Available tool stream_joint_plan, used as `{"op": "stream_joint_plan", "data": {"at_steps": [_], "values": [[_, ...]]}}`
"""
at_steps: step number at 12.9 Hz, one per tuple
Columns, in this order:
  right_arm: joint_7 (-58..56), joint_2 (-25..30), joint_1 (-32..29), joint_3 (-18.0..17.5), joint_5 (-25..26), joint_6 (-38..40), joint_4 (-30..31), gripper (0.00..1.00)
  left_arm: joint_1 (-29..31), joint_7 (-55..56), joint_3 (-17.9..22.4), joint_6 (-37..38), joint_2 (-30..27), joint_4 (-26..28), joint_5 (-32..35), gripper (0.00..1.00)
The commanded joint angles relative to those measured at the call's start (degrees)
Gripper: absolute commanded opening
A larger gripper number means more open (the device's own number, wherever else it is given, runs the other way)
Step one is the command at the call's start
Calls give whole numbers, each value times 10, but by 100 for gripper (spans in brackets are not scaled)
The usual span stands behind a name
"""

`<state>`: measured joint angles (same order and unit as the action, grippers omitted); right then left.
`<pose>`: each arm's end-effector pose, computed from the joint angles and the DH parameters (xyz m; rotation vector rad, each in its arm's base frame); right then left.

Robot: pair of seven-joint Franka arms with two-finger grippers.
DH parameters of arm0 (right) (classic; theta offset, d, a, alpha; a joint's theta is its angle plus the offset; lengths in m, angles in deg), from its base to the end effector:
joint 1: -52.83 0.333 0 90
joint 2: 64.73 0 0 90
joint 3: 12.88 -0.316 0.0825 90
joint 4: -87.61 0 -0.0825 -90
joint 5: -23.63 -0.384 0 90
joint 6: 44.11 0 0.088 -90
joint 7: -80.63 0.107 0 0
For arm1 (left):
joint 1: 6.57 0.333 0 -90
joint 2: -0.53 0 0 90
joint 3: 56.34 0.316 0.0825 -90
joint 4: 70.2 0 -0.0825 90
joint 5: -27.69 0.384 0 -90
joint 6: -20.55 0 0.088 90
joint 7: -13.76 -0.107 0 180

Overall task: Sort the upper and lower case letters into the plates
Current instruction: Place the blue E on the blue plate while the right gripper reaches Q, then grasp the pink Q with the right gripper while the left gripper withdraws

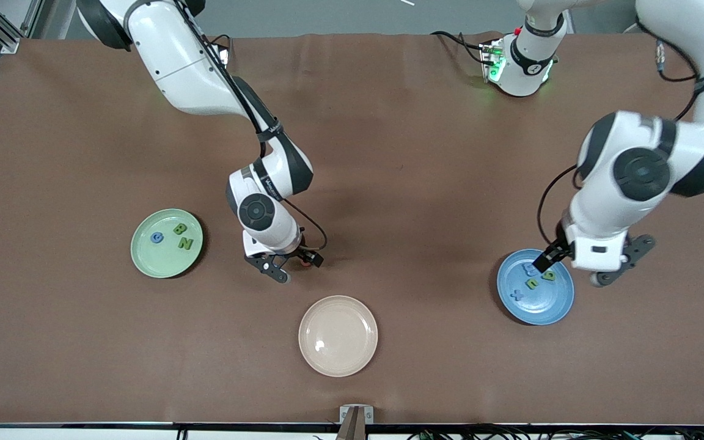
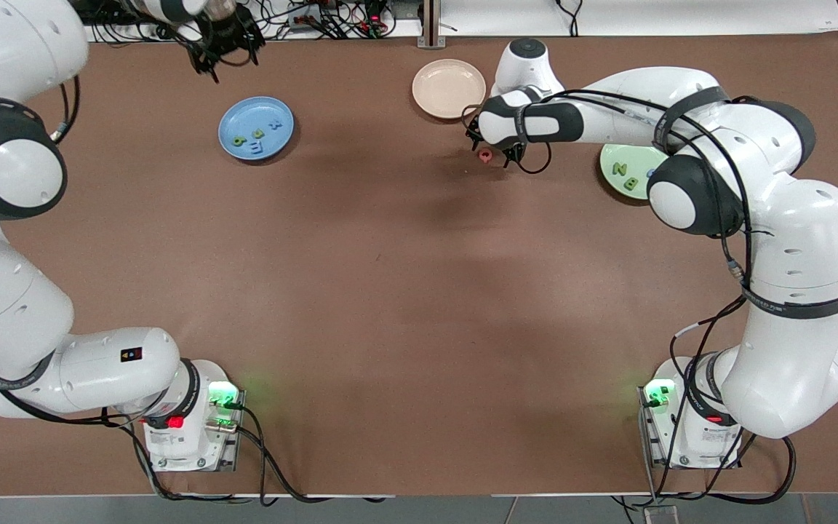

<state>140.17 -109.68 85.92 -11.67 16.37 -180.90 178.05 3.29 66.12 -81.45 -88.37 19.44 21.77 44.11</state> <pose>0.5933 0.3728 0.1782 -2.9493 0.8604 0.0536 0.6403 -0.1216 0.4533 -2.9048 -0.8589 -0.1124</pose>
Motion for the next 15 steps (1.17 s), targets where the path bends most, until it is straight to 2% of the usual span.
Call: {"op": "stream_joint_plan", "data": {"at_steps": [1, 4, 6, 8, 10, 12, 15], "values": [[25, -27, 11, 6, 23, 2, -32, 100, 13, -132, 2, 44, 21, -77, -17, 100], [24, -32, 13, 7, 43, 8, -42, 92, 67, -252, -4, 45, 11, -84, -19, 100], [24, -33, 14, 7, 46, 8, -43, 85, 76, -357, -2, 54, -18, -99, -22, 100], [24, -33, 14, 7, 46, 8, -43, 74, 92, -443, -1, 98, -43, -107, -33, 100], [24, -33, 14, 6, 46, 8, -43, 58, 108, -469, 1, 123, -71, -113, -75, 100], [25, -32, 15, 6, 45, 9, -43, 40, 110, -467, 2, 150, -97, -115, -78, 100], [25, -30, 15, 6, 43, 24, -44, 6, 112, -471, 2, 178, -125, -113, -83, 100]]}}
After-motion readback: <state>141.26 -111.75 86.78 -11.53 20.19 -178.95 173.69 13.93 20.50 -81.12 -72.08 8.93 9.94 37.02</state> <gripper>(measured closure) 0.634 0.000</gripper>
